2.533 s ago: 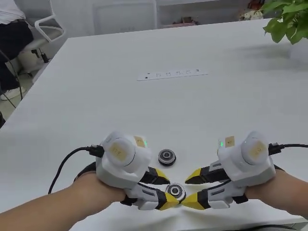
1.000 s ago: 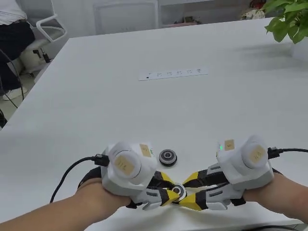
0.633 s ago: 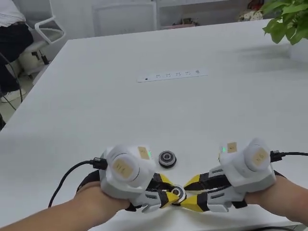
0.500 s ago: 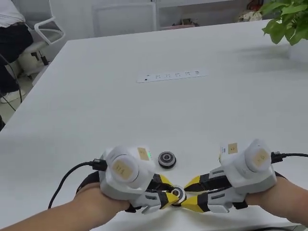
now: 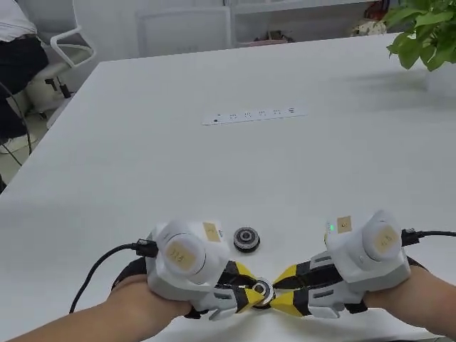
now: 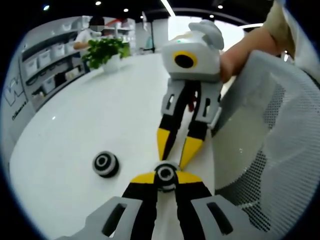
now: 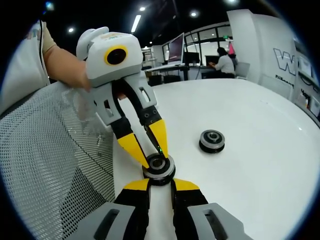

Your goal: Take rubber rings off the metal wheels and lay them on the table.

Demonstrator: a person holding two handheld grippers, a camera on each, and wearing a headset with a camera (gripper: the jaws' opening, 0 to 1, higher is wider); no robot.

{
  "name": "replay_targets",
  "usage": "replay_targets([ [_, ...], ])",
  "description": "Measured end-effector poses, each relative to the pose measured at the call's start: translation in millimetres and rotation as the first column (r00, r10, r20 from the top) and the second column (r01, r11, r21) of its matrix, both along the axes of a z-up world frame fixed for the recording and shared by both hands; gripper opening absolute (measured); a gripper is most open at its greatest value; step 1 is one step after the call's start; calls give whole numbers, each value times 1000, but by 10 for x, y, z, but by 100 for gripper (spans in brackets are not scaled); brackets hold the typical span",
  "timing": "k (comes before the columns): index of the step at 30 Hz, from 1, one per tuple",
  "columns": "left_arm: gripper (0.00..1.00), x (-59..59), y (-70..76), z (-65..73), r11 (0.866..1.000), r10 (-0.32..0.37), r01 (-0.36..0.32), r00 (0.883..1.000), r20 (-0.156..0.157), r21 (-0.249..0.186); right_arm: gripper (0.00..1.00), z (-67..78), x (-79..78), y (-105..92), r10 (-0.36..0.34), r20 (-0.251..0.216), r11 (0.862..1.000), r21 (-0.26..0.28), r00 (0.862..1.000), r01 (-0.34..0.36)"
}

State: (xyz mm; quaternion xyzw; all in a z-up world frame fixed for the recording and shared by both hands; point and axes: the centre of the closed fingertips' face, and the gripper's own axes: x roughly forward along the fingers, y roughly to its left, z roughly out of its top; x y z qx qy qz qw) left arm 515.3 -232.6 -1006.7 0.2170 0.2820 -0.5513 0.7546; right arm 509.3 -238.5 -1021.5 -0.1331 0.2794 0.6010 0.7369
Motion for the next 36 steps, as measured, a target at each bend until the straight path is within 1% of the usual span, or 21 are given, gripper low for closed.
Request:
replay_targets([
  [3,14,1,1,-1,1000,0,0,1000,2,1,11,-1,-4,-4,-5,-8,1000,0,1000,5],
  [4,14,6,4,-3,1000,1,-1,1000,5,3,6,4,-71,15,19,-41,1000,11,999,-18],
  [5,14,4,4,-3,1000,-3,3,1000,7,5,3,-30,-9,-37,-27,-29,999,-20,999,26],
  [6,14,4,3,-4,1000,-1,1,1000,7,5,1,-10,-43,-6,11,-24,1000,-5,1000,-11],
  [7,14,5,2,-6,1000,-1,1,1000,6,4,1,-1,-29,-22,-8,-36,1000,-4,999,8],
  [16,14,9,3,-8,1000,-4,4,1000,9,6,0,-4,-19,-27,-42,-81,999,9,996,43],
  [20,14,7,1,-8,1000,-6,6,1000,13,10,0,-10,-5,-43,-68,-107,998,9,992,69],
  [24,14,7,3,-7,1000,-7,7,1000,15,10,0,-2,4,-53,-110,-168,993,26,980,116],
  [25,14,8,2,-7,1000,-7,7,1000,15,11,0,-2,6,-55,-118,-177,992,29,977,125],
  [29,14,8,2,-6,1000,-8,8,1000,16,11,0,9,17,-65,-149,-230,985,49,962,165],
  [31,13,7,3,-5,1000,-8,8,1000,16,12,0,24,18,-64,-169,-271,979,67,948,194],
  [34,13,6,1,-4,1000,-8,8,1000,16,12,0,39,55,-86,-199,-306,968,87,931,235],
  [35,13,6,2,-5,1000,-8,8,1000,16,13,0,42,60,-88,-208,-323,964,92,923,250],
  [36,13,6,1,-5,1000,-8,7,1000,16,13,0,49,64,-86,-210,-326,962,98,922,254],
])
